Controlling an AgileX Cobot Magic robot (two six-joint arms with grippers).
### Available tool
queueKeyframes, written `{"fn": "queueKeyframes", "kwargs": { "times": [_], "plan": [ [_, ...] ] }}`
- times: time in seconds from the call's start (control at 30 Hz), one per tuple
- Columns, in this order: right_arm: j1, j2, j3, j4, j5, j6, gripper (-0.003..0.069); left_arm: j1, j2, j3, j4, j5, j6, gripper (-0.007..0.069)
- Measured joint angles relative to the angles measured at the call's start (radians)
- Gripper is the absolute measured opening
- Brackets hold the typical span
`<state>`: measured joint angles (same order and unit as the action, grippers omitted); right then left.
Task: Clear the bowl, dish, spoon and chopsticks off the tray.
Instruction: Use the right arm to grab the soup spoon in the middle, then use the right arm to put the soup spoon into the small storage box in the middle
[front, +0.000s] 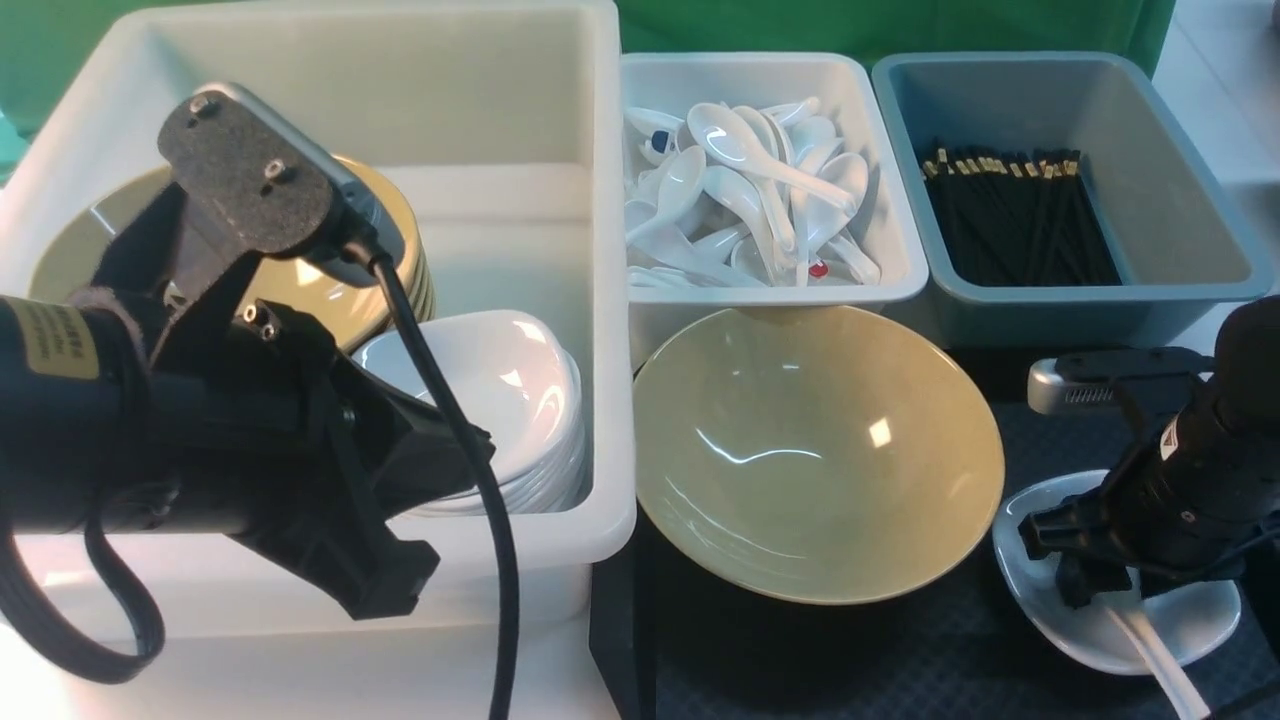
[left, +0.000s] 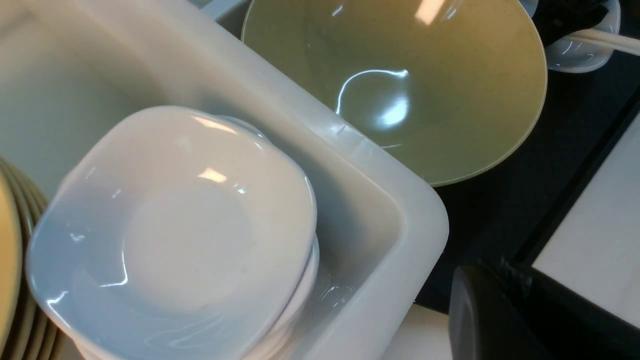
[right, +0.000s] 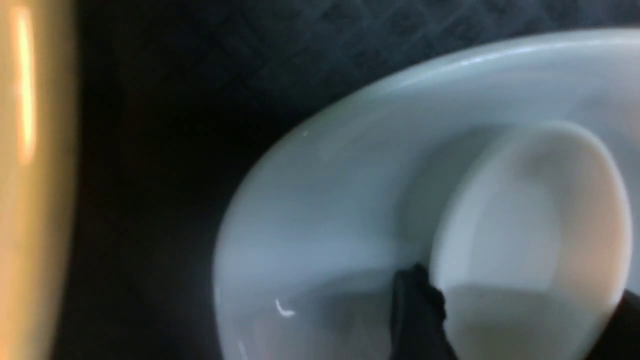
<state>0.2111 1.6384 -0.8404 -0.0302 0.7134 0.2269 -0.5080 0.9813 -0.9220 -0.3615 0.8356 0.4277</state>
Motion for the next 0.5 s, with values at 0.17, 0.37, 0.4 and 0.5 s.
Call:
{"fn": "queueKeyframes", "kwargs": {
  "times": [0.17,0.37,0.4,0.5],
  "plan": [
    [0.000,-0.021,-0.092,-0.023,0.108,-0.049,0.0388,0.000,0.000,0.000,0.000,0.005,0.002,-0.0015],
    [0.000,-0.139,-0.347,-0.047,0.221,-0.122,0.0388,0.000,0.000,0.000,0.006,0.017,0.002,-0.0015],
    [0.000,-0.138,-0.409,-0.022,0.219,-0.152,0.0388,0.000,0.000,0.000,0.007,0.017,0.002,-0.0015],
    [0.000,-0.079,-0.626,0.115,0.203,-0.237,0.0388,0.000,0.000,0.000,0.007,0.014,0.002,-0.0015]
  ]
}}
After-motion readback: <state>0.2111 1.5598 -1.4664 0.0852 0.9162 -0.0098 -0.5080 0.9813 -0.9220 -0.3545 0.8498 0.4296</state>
